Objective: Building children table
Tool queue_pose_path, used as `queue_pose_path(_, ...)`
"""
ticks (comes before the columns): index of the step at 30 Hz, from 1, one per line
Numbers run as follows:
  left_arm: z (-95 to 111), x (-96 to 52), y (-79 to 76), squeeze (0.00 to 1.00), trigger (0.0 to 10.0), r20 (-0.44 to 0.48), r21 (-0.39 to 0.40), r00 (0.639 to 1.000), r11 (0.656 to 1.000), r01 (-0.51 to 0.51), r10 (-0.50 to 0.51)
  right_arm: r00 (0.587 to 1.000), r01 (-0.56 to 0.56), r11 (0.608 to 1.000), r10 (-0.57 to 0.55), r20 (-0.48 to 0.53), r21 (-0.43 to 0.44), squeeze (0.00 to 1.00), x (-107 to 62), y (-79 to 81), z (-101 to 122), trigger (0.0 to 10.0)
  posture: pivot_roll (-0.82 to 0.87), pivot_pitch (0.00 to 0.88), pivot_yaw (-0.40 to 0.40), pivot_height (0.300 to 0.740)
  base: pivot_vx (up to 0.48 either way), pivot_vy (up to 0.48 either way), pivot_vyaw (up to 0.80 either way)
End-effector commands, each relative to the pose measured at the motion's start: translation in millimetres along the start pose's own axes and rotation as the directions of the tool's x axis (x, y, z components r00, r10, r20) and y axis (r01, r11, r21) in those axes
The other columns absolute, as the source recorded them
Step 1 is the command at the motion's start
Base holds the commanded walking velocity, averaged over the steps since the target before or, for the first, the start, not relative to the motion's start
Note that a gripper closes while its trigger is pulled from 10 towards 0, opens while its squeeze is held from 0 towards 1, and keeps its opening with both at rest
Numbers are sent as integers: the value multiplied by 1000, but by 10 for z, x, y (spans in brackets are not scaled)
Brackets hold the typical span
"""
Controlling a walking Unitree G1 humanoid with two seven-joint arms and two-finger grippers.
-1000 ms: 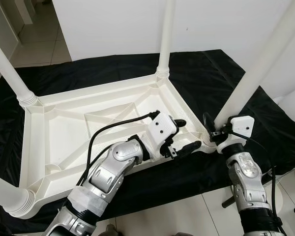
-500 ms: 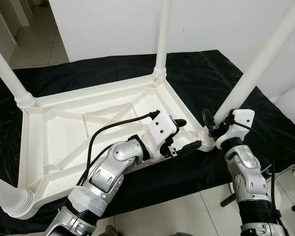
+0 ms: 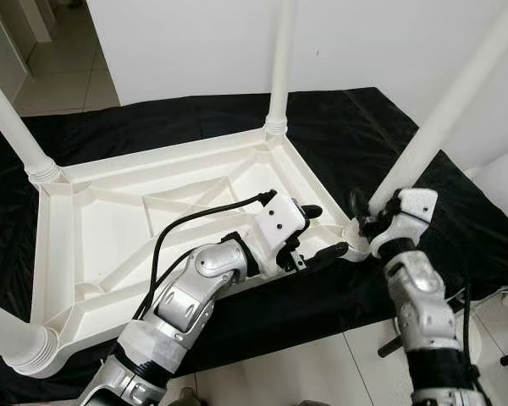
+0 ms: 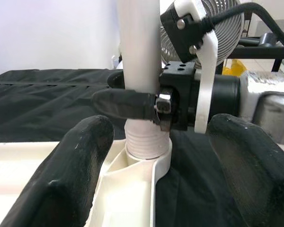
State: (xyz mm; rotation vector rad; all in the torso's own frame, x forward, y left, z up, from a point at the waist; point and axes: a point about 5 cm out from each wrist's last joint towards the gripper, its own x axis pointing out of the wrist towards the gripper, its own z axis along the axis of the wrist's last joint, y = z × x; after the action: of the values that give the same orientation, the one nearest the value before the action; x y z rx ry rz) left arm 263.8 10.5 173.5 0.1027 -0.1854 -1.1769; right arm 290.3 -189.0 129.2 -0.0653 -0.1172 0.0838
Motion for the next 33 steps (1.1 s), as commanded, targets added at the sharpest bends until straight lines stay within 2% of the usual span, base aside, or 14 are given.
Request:
queue_pose_path(1,19,2,-20,0,10000,-1,13,999,999,34,-34,984,-69,994,53,-169,-87,0,-188,135,-357,10000,-5,15,32,740,0,0,0)
queue_pose_path(10,23,3,-28,0,10000,2,11,999,999,39,-39,987,-121,985,107,-118,-126,0,-318,131,-344,10000,-9,18,32,740,0,0,0)
queue_pose_path(12,29,0,-22,0,10000,3,11,999,999,37,-37,992,-118,989,113,-57,-86,0,-397,131,-329,10000,-9,21,33,740,0,0,0)
queue_pose_path(15,28,-3,-20,0,10000,3,10,999,999,36,-36,995,-92,993,89,-44,-69,0,-444,110,-356,10000,-8,20,33,740,0,0,0)
queue_pose_path(16,30,-3,-21,0,10000,2,10,999,999,35,-35,998,-61,998,60,-29,-35,0,-485,114,-377,10000,-9,25,34,740,0,0,0)
queue_pose_path(20,32,-2,-19,0,10000,1,10,999,999,34,-34,999,-41,999,41,-25,3,0,-504,125,-389,10000,-7,29,35,740,0,0,0)
queue_pose_path(23,36,-4,-13,0,10000,1,9,999,999,32,-32,999,-2,999,3,-41,36,0,-515,116,-421,10000,-5,32,38,740,0,0,0)
queue_pose_path(27,44,-10,3,0,10000,0,13,1000,1000,29,-29,991,24,996,-12,-136,89,0,-465,90,-475,10000,-6,41,45,740,0,0,0)
queue_pose_path(33,49,-4,9,0,10000,1,14,1000,999,28,-28,981,37,998,-27,-190,50,0,-412,20,-488,10000,-9,44,45,740,0,0,0)
